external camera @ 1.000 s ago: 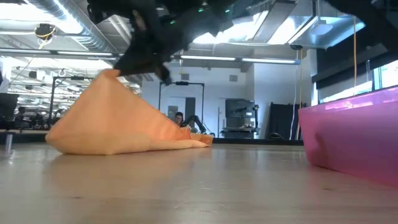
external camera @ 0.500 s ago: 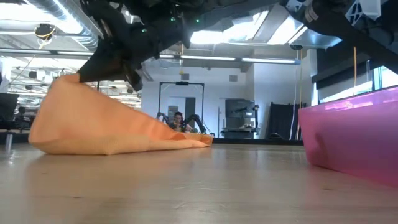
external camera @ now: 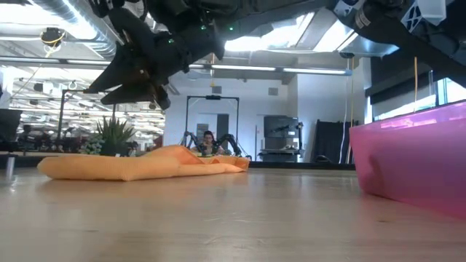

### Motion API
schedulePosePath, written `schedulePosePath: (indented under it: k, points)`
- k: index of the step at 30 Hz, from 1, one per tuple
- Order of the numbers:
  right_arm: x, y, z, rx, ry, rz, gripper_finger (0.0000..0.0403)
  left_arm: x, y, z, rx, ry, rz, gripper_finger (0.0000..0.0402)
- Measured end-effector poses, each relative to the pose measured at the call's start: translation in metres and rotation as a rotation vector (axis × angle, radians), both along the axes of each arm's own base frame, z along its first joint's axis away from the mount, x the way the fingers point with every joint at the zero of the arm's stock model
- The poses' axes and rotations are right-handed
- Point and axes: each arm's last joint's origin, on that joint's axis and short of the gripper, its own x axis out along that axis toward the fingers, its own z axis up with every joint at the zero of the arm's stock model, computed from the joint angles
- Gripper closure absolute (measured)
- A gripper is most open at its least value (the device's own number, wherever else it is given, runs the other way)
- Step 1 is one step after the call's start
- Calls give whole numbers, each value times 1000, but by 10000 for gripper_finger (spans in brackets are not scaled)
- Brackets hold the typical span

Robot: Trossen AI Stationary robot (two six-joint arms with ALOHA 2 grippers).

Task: Roll microfiber towels into tight, uniform cylinder then place into a basket
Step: Fold the orange microfiber towel

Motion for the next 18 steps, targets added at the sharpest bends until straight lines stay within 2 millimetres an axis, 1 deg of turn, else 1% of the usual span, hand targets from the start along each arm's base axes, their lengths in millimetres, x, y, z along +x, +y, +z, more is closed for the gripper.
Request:
schedulePosePath:
  k: [3, 6, 8, 12, 18]
  points:
    - [-2, -7, 1, 65, 6, 72, 233, -2, 1, 1, 0, 0, 0, 326]
    - [-8, -21, 5, 171, 41, 187, 231, -5, 2, 1, 1, 1, 0, 326]
    - [-13, -29, 11, 181, 53, 264, 231, -7, 2, 2, 0, -1, 0, 326]
    - [-27, -39, 26, 75, 93, 311, 231, -12, 4, 0, 8, 32, 4, 326]
    - [-53, -46, 54, -128, 193, 262, 231, -18, 7, -3, 38, 85, 18, 326]
